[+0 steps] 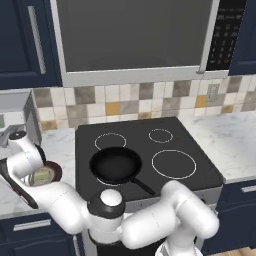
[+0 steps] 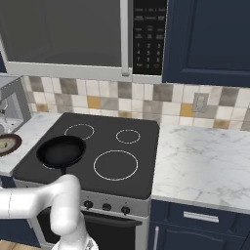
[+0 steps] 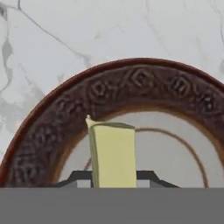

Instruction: Pick up the butter stick and place it in the pan. Then turn on the burner for the pan.

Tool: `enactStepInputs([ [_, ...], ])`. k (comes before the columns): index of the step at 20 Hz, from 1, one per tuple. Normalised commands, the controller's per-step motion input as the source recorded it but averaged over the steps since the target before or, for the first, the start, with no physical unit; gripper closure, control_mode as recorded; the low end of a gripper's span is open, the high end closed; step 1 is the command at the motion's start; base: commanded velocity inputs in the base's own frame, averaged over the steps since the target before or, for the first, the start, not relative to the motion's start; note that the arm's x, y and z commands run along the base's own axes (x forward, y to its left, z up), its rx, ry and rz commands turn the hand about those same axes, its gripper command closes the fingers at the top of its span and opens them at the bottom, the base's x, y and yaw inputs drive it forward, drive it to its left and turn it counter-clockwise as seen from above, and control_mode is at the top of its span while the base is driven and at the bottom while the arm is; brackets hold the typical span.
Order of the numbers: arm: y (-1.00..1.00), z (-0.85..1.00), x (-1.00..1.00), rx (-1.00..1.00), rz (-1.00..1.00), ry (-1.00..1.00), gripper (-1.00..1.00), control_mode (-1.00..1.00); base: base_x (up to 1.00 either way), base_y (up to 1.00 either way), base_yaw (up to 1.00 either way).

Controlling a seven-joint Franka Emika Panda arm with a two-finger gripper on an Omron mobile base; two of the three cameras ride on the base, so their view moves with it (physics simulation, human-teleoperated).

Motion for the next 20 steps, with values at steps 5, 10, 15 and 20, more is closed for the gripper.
enactStepInputs([
  [5,-0.36,0.46,-0.3,0.0,0.0,-0.06,1.0,-1.0,0.0,0.0,0.0],
  [10,-0.5,0.55,-0.24,0.0,0.0,-0.04,1.0,-1.0,0.0,0.0,0.0],
  [15,-0.69,0.51,-0.24,0.0,0.0,-0.05,1.0,-1.0,0.0,0.0,0.0],
  [20,-0.8,0.53,-0.14,0.0,0.0,-0.06,1.0,-1.0,0.0,0.0,0.0],
])
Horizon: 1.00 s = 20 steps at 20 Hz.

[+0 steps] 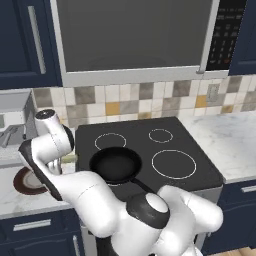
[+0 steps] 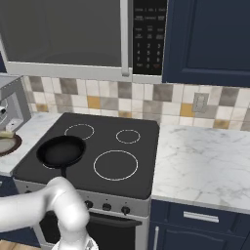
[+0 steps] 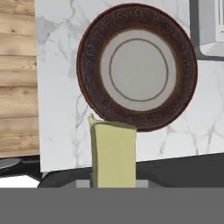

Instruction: Pick up the butter stick and place it in the pan. Then turn on the burner for the pan.

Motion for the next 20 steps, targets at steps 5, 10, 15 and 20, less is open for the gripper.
enactStepInputs([
  [5,-0.76,0.41,-0.08,0.0,0.0,-0.08,1.0,-1.0,0.0,0.0,0.0],
  [10,-0.68,0.28,-0.21,0.02,-0.04,-0.05,1.0,-1.0,0.0,0.0,0.0],
  [15,-0.55,0.17,-0.3,0.07,-0.18,0.0,1.0,-1.0,0.0,0.0,0.0],
  [20,-0.59,0.02,-0.19,0.1,-0.29,0.0,1.0,-1.0,0.0,0.0,0.0],
])
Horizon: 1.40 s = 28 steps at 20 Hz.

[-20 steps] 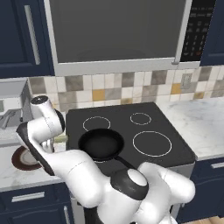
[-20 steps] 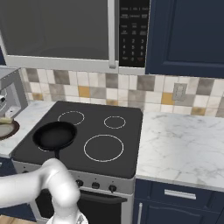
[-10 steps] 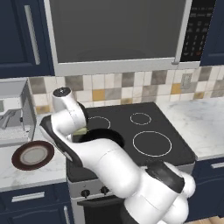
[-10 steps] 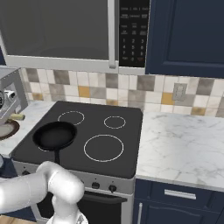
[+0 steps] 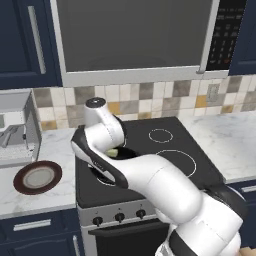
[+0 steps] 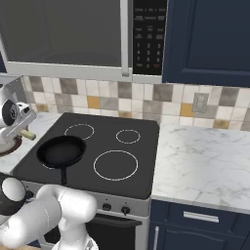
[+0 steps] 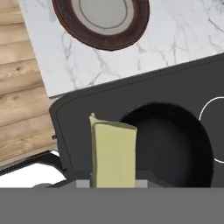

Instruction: Pick up the butter stick and place it in the pan. Then turn on the burner for the pan.

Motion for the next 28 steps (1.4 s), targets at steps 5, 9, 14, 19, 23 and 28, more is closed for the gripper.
enactStepInputs([
  [5,-0.67,0.0,-0.09,0.08,-0.28,0.02,1.0,-1.0,0.0,0.0,0.0],
  [9,-0.66,0.0,-0.01,0.08,-0.25,0.04,1.0,-1.0,0.0,0.0,0.0],
  [14,-0.54,-0.06,0.0,0.08,-0.18,0.05,1.0,-1.0,0.0,0.0,0.0],
  [19,-0.18,-0.2,0.03,0.02,-0.03,0.06,1.0,-1.0,0.0,0.0,0.0],
  [23,0.0,-0.32,0.17,0.0,0.0,0.1,1.0,-1.0,0.0,0.0,0.0],
  [28,0.0,-0.24,0.27,0.0,-0.02,0.09,1.0,-1.0,0.0,0.0,0.0],
])
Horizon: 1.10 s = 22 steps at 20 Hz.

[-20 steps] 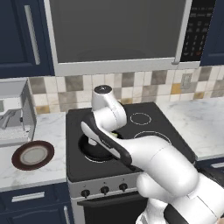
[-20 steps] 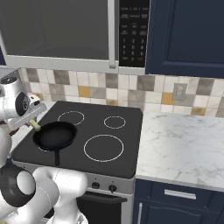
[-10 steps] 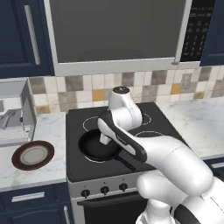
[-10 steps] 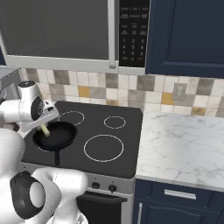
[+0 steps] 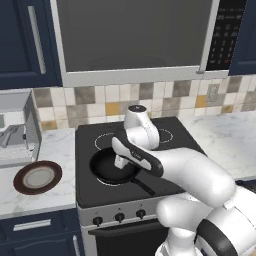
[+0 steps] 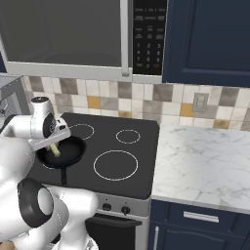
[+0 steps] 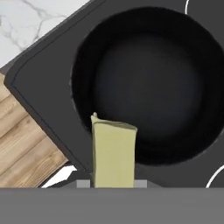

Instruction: Pick up the butter stick and place it in the pan. Then turn on the burner for the pan.

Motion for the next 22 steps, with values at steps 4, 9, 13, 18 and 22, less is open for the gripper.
enactStepInputs([
  [4,0.0,-0.18,0.31,0.0,-0.05,0.12,1.0,-1.0,0.0,0.0,0.0],
  [9,0.0,-0.26,0.19,0.0,-0.05,0.11,1.0,-1.0,0.0,0.0,0.0],
  [13,0.0,-0.24,0.06,-0.02,-0.05,0.07,1.0,-1.0,0.0,0.0,0.0],
  [18,0.05,-0.18,0.0,-0.07,-0.03,0.01,1.0,-1.0,0.0,0.0,0.0],
  [22,0.14,-0.06,0.0,-0.04,0.0,0.0,1.0,-1.0,0.0,0.0,0.0],
])
